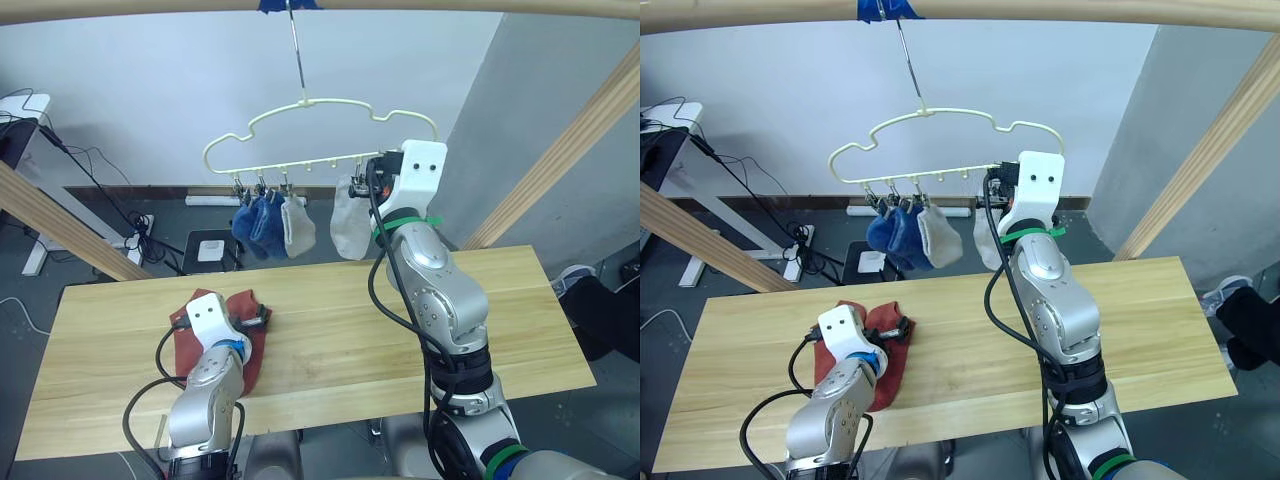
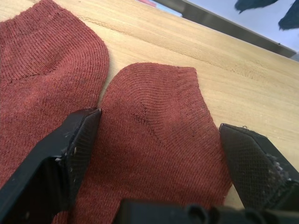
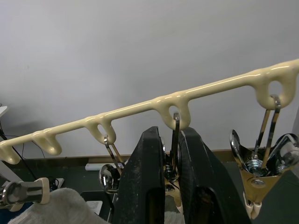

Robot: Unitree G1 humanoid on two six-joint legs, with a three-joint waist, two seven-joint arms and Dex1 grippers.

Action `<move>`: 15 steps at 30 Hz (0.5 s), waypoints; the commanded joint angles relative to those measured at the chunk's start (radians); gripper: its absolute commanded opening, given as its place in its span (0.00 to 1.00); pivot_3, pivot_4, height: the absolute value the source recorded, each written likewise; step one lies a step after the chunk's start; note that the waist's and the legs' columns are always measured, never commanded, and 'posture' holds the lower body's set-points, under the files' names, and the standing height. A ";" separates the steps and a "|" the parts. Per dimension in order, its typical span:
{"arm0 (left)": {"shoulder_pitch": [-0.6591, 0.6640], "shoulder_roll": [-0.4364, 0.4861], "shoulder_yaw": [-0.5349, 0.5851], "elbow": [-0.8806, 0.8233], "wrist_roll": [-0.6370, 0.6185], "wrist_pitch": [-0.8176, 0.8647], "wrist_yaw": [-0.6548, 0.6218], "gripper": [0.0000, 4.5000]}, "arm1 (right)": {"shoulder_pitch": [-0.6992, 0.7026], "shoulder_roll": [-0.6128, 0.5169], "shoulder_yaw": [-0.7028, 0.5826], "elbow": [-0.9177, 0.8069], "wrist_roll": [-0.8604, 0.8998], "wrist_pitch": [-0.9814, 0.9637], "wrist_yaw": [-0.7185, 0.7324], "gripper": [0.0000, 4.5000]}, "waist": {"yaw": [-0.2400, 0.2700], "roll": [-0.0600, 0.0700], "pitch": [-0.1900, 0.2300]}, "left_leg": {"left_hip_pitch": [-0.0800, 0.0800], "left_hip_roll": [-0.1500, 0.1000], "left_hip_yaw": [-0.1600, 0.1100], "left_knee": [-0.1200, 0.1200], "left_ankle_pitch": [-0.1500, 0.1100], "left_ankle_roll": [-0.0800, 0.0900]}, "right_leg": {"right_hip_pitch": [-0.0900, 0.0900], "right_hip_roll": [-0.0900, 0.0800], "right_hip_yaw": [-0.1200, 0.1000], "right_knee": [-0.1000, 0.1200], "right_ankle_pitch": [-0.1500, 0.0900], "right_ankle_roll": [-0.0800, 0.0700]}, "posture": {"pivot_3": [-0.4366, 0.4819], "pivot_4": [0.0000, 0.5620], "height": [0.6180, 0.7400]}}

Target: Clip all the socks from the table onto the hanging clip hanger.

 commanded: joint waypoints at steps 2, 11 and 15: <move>0.013 0.006 -0.012 -0.005 0.004 0.073 -0.001 0.88 | -0.040 0.075 0.001 -0.064 0.015 -0.004 0.002 0.02 | 0.000 0.000 0.000 | 0.000 0.000 0.000 0.000 0.000 0.000 | 0.000 0.000 0.000 0.000 0.000 0.000 | 0.37 0.48 1.00; 0.026 0.023 -0.041 -0.032 0.032 0.067 -0.016 0.34 | -0.034 0.080 0.005 -0.069 0.015 -0.005 0.003 0.02 | 0.000 0.000 0.000 | 0.000 0.000 0.000 0.000 0.000 0.000 | 0.000 0.000 0.000 -0.001 0.000 0.000 | 0.37 0.46 1.00; 0.029 0.026 -0.045 -0.042 0.033 0.065 -0.021 0.09 | -0.033 0.079 0.004 -0.068 0.015 -0.006 0.003 0.02 | 0.000 0.000 0.000 | 0.000 0.000 0.000 0.000 0.000 0.000 | 0.000 0.000 0.000 -0.001 0.000 0.000 | 0.37 0.46 1.00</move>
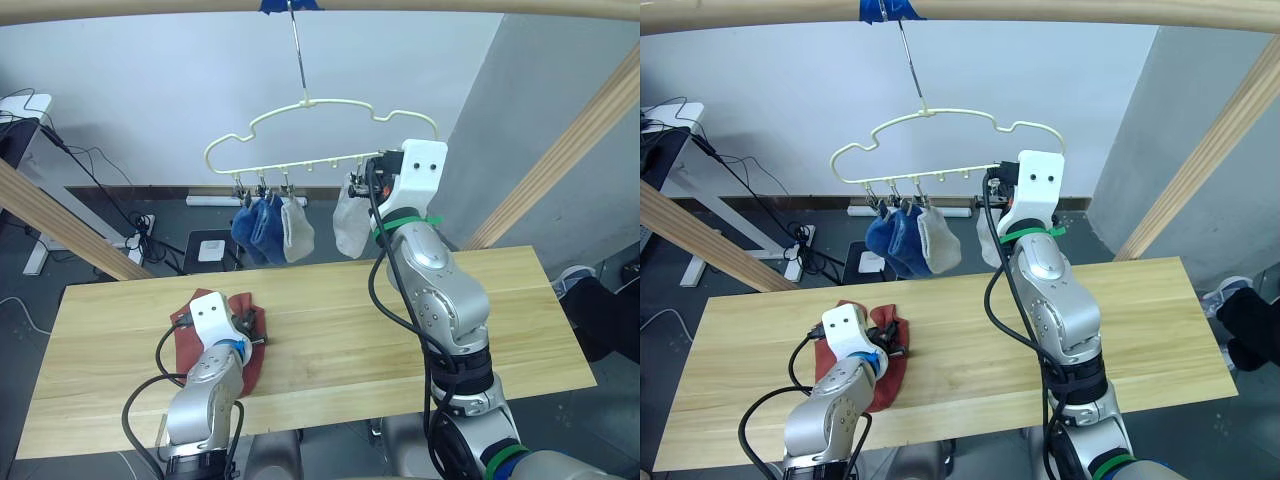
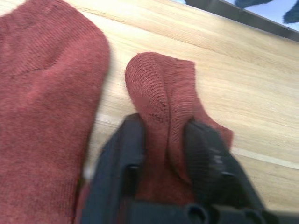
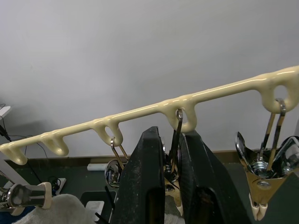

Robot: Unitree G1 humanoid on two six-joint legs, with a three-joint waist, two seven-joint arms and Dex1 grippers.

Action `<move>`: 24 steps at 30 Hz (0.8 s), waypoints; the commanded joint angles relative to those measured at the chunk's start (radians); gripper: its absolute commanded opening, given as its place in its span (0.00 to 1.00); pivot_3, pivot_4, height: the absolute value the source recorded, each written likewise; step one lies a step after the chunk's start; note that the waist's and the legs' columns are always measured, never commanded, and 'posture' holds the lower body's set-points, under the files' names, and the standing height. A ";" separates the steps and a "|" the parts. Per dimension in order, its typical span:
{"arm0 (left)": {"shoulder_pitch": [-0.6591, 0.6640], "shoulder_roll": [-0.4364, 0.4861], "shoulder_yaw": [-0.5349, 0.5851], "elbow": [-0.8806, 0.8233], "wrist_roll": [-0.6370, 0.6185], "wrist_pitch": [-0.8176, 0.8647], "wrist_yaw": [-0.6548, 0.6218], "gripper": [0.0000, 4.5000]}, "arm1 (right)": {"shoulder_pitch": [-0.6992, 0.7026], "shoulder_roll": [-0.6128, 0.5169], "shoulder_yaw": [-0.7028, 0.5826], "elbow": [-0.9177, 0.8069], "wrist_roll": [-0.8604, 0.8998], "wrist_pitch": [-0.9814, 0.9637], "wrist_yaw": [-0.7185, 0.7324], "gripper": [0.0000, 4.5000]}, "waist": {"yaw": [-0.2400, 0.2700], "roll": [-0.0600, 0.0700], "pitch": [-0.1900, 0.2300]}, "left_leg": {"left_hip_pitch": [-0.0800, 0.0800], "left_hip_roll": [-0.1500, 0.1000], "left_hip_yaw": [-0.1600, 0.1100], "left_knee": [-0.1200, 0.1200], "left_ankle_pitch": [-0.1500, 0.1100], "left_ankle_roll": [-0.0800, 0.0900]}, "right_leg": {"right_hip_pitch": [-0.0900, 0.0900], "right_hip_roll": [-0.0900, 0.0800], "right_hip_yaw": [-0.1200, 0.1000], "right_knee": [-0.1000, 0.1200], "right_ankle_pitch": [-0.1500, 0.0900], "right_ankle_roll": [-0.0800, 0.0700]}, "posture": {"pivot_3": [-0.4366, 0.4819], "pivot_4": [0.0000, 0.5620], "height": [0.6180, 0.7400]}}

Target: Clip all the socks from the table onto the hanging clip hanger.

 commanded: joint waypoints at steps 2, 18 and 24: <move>0.025 0.005 -0.005 -0.023 -0.001 0.007 -0.020 0.00 | -0.032 0.079 0.005 -0.058 0.013 -0.013 0.000 0.02 | 0.000 0.000 0.000 | 0.000 0.000 0.000 0.000 0.000 0.000 | 0.000 0.000 0.000 0.000 0.000 0.000 | 0.37 0.46 1.00; -0.118 0.312 -0.380 -0.126 0.045 -0.551 -0.654 0.00 | -0.042 0.073 -0.005 -0.077 0.009 -0.004 -0.001 0.02 | -0.003 0.000 0.000 | -0.001 0.000 0.002 -0.002 0.000 0.000 | -0.002 0.000 0.001 -0.001 0.000 0.000 | 0.34 0.45 1.00; -0.269 0.199 -0.380 0.013 0.139 -0.635 -0.537 0.00 | -0.046 0.074 -0.010 -0.095 0.011 0.010 -0.004 0.02 | -0.002 0.000 0.000 | -0.001 0.000 0.002 0.000 0.000 0.000 | -0.001 0.000 0.002 -0.001 0.000 0.001 | 0.33 0.46 1.00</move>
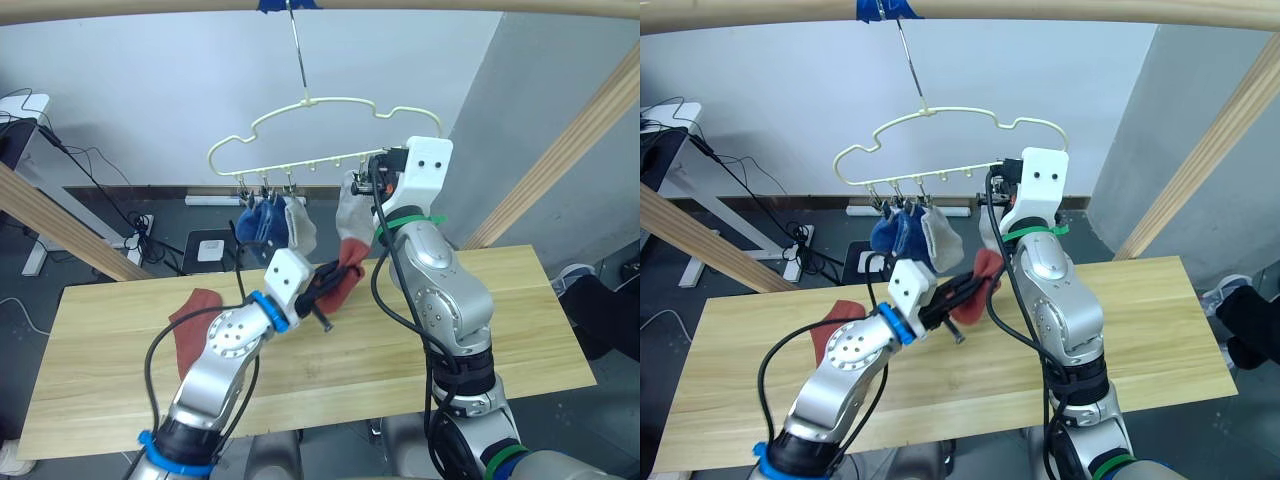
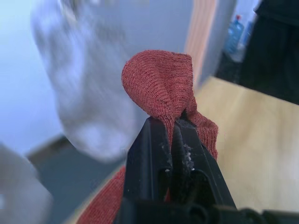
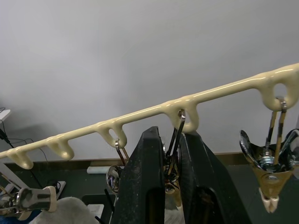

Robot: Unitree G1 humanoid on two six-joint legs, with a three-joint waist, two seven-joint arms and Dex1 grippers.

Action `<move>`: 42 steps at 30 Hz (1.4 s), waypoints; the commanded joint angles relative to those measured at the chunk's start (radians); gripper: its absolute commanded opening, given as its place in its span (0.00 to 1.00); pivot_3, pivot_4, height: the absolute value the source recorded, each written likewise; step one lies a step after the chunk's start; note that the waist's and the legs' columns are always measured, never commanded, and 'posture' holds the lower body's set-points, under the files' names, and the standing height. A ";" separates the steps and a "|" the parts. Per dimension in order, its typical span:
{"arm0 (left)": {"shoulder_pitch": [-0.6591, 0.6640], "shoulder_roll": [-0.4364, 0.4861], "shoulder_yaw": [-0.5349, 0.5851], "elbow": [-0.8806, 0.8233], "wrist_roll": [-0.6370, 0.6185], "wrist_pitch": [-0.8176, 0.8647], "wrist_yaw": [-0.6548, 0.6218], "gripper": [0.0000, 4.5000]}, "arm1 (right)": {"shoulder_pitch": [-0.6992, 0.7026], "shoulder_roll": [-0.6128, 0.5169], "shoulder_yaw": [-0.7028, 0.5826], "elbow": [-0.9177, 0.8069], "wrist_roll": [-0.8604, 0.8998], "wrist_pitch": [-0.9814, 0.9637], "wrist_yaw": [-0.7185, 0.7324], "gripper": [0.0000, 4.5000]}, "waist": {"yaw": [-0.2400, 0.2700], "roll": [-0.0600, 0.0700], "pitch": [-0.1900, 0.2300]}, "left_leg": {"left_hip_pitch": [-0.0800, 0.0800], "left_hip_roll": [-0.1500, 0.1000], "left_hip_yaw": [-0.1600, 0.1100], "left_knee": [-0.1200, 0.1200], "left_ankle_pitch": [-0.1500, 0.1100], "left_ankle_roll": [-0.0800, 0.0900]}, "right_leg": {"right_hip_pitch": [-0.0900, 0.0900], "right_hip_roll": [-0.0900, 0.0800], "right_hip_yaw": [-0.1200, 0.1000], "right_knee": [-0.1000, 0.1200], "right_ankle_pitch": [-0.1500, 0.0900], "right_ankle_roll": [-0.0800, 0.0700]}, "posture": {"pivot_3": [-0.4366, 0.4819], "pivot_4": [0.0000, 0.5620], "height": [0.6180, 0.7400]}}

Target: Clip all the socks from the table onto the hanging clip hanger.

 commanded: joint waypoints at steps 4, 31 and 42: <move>-0.075 -0.095 0.009 0.083 0.060 -0.058 0.111 0.00 | -0.047 0.076 -0.001 -0.080 0.015 0.006 -0.008 0.02 | -0.003 0.000 0.000 | 0.000 0.000 0.000 -0.001 0.000 0.000 | 0.000 0.000 0.000 0.000 0.000 0.000 | 0.32 0.46 1.00; -0.096 -0.250 0.065 -0.020 -0.318 0.298 0.029 0.00 | -0.041 0.077 -0.002 -0.094 0.040 0.021 -0.016 0.02 | -0.004 0.000 0.000 | 0.000 0.000 0.000 -0.001 0.000 0.000 | 0.000 0.001 -0.001 0.000 0.000 0.000 | 0.31 0.47 1.00; -0.119 -0.310 0.171 -0.007 -0.432 0.382 0.114 0.00 | -0.039 0.074 0.002 -0.096 0.046 0.027 -0.015 0.02 | -0.005 0.000 0.000 | 0.000 0.000 -0.001 0.000 0.000 0.000 | 0.000 0.001 0.000 0.000 0.000 0.000 | 0.31 0.47 1.00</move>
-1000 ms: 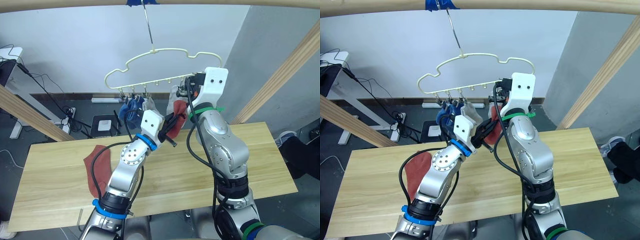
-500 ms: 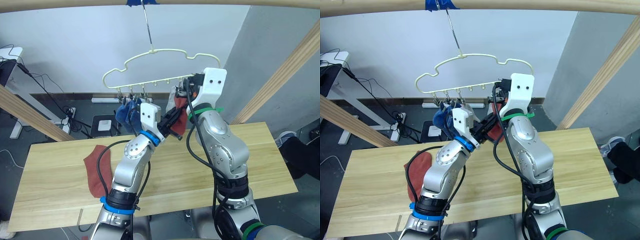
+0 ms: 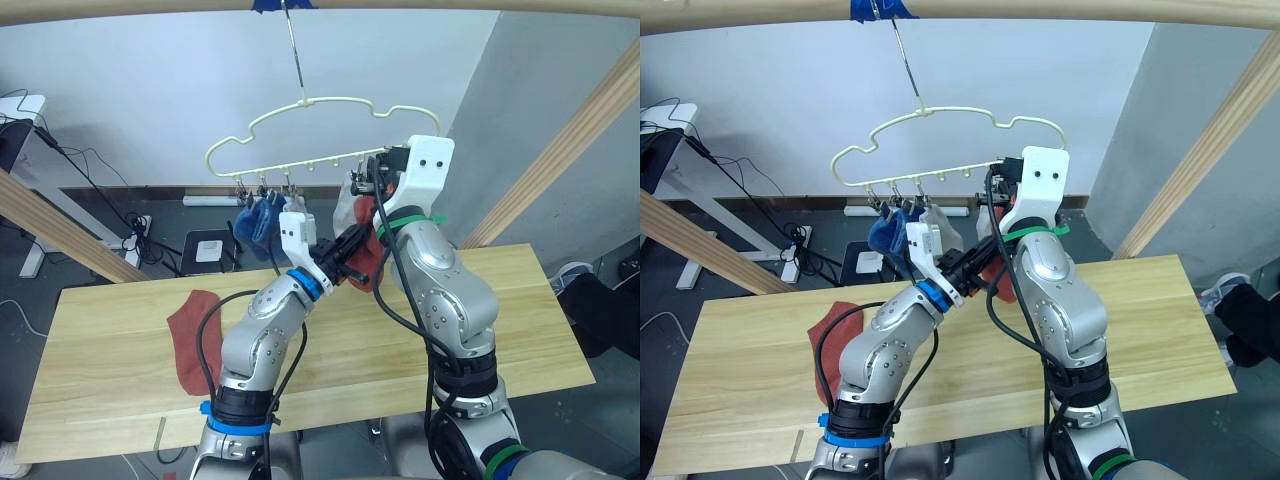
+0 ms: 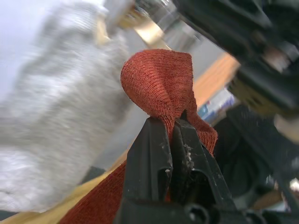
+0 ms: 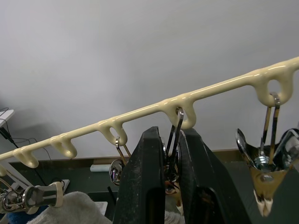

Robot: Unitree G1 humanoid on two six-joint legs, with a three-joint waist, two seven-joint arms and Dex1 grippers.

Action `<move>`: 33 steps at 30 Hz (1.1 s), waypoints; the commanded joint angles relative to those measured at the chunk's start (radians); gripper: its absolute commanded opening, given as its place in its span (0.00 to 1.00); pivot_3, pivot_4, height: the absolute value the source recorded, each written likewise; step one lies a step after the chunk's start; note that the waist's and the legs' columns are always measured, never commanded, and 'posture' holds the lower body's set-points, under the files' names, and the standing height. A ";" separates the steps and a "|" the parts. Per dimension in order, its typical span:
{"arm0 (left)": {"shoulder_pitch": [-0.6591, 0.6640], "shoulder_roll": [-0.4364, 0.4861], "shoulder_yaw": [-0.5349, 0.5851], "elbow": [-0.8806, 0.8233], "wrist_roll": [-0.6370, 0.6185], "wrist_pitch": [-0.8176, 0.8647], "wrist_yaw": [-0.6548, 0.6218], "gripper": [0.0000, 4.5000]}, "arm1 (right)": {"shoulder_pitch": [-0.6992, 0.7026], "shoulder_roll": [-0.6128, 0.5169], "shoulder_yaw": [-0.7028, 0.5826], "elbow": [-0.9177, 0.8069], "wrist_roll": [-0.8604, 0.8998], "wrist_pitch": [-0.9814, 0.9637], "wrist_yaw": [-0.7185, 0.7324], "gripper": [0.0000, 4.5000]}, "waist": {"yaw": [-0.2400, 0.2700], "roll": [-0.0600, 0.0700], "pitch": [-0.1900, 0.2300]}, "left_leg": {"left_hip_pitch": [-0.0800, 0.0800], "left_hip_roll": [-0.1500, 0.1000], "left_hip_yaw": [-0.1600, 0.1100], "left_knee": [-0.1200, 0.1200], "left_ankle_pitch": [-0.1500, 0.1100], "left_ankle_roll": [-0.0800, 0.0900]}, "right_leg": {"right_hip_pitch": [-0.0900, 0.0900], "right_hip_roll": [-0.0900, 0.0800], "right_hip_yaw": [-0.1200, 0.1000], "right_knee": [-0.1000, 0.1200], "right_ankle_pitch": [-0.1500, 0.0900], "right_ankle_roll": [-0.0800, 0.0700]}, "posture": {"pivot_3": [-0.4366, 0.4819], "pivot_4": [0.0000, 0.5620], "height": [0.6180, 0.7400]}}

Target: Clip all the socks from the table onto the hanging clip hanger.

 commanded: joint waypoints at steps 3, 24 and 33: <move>-0.015 -0.012 0.021 -0.039 -0.056 0.018 0.008 0.00 | -0.036 0.072 0.006 -0.065 0.012 -0.013 0.003 0.02 | 0.000 0.000 0.000 | 0.000 0.000 0.000 0.000 0.000 0.000 | 0.000 0.000 0.000 0.000 0.000 0.000 | 0.31 0.47 1.00; -0.035 -0.041 0.078 -0.011 -0.151 0.108 0.047 0.00 | -0.032 0.073 0.011 -0.069 0.019 -0.009 0.005 0.02 | -0.001 0.000 0.000 | 0.000 0.000 0.000 0.000 0.000 0.000 | 0.000 0.000 0.000 -0.001 0.000 0.000 | 0.30 0.46 1.00; -0.062 -0.052 0.085 0.016 -0.161 0.107 0.057 0.00 | -0.030 0.075 0.014 -0.073 0.026 0.001 0.007 0.02 | -0.001 0.000 0.000 | 0.000 0.000 0.000 0.000 0.000 0.000 | 0.000 0.000 0.000 -0.001 0.000 0.000 | 0.30 0.46 1.00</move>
